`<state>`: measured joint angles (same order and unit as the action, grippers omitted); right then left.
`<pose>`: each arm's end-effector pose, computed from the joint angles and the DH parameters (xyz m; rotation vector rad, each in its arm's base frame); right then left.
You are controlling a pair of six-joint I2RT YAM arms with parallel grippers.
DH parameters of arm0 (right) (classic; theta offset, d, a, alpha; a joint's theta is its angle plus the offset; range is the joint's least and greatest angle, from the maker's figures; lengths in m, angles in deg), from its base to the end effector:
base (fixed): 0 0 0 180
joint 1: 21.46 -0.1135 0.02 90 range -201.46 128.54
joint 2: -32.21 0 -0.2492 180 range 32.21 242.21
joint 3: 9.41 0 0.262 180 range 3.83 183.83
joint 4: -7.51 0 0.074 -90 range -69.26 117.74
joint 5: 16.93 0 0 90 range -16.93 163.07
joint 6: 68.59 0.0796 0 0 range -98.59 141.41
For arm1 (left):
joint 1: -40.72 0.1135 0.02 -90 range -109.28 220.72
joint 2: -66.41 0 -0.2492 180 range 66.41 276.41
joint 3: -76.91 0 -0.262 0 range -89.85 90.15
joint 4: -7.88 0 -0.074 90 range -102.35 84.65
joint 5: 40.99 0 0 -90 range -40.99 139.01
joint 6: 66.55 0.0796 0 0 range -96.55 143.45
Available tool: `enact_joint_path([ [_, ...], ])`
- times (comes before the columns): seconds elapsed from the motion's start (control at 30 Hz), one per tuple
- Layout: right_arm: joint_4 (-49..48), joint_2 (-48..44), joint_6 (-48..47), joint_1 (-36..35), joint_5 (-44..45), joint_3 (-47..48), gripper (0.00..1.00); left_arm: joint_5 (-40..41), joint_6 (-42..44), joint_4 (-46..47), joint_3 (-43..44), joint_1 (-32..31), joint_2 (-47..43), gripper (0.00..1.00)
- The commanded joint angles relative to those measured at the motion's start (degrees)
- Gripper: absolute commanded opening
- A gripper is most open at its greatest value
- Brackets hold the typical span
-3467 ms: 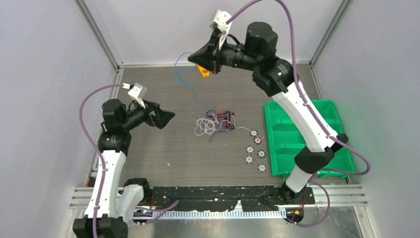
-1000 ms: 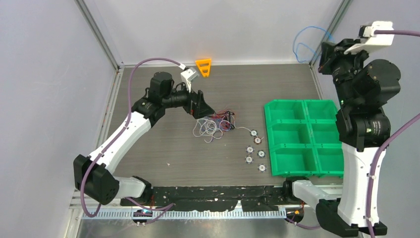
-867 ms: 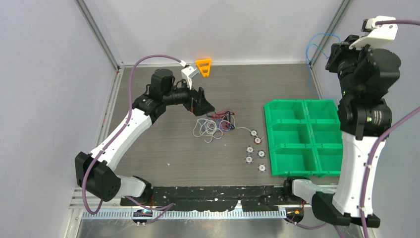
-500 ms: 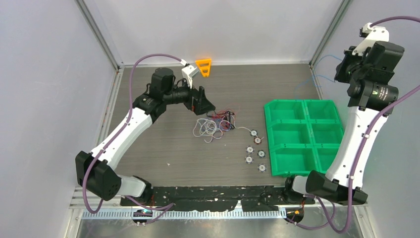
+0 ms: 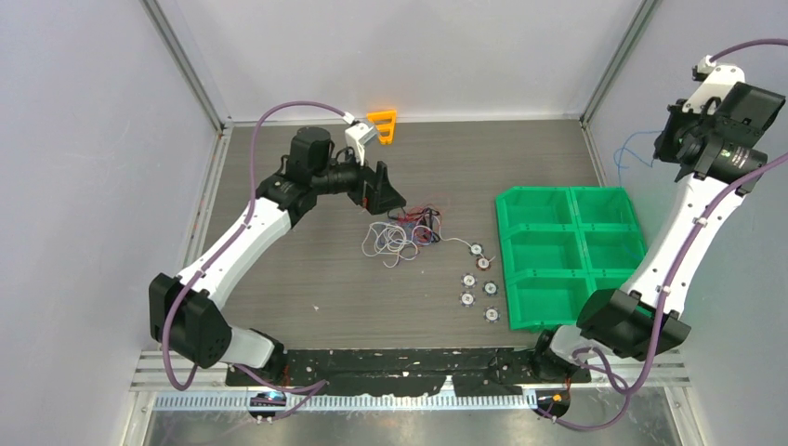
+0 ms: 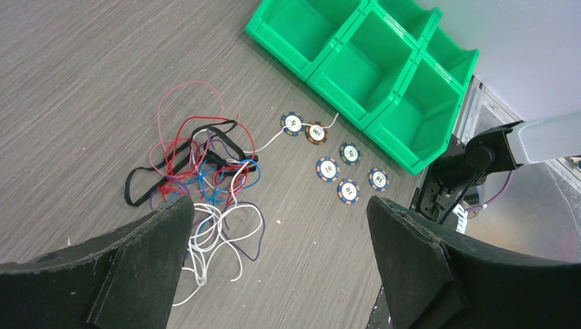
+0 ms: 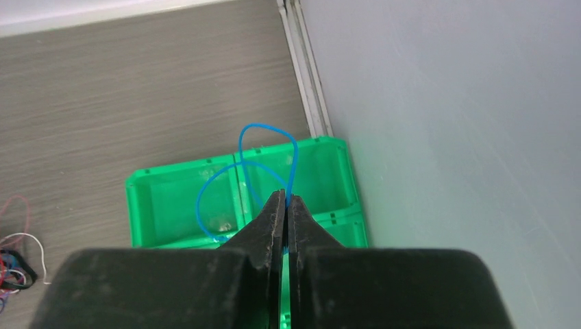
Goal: Untangle the cables
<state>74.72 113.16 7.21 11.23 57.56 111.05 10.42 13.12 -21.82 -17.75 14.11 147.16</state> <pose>0.2778 -0.1530 0.4562 0.1617 2.0369 -0.2353 0.3036 -0.2076 0.3226 0.7320 1.9384 -1.0790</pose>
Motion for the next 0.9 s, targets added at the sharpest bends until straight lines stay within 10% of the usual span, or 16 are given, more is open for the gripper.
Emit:
enact_joint_path([
  [0.0, -3.3, -0.1, -4.0, 3.1, -3.5, -2.1, 0.05, 0.1, -0.1, 2.3, 1.3, 0.2, -1.2, 0.99],
  [0.87, -7.3, 7.7, -13.6, 3.8, -3.8, -17.0, 0.05, 0.2, 5.7, -7.3, 6.8, 0.3, 0.8, 1.0],
])
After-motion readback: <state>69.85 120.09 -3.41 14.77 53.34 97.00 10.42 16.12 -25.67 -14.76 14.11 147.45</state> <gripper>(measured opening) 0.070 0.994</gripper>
